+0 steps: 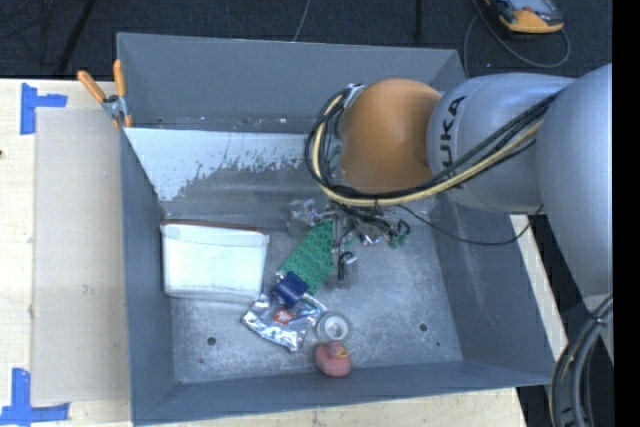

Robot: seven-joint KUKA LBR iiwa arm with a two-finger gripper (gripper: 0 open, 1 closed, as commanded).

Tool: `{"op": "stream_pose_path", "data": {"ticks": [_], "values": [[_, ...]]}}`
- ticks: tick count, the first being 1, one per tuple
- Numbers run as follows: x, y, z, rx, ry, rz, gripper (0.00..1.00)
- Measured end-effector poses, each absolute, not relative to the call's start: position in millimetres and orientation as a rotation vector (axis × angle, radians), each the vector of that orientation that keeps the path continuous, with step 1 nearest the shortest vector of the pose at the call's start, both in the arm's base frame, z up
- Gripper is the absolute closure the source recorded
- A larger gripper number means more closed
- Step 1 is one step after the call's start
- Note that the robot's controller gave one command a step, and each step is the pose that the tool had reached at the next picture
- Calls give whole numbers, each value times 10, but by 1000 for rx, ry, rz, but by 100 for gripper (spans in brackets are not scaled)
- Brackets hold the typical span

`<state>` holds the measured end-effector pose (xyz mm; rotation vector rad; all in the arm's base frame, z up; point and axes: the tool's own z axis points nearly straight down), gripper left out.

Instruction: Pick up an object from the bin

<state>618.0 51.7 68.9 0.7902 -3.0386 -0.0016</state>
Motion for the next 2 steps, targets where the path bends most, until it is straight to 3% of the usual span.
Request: {"op": "stream_pose_path", "data": {"ticks": [1, 2], "values": [[6189, 520, 707, 788, -3042, -2, 100], [6209, 535, 1583, 782, -3053, 2, 100]]}}
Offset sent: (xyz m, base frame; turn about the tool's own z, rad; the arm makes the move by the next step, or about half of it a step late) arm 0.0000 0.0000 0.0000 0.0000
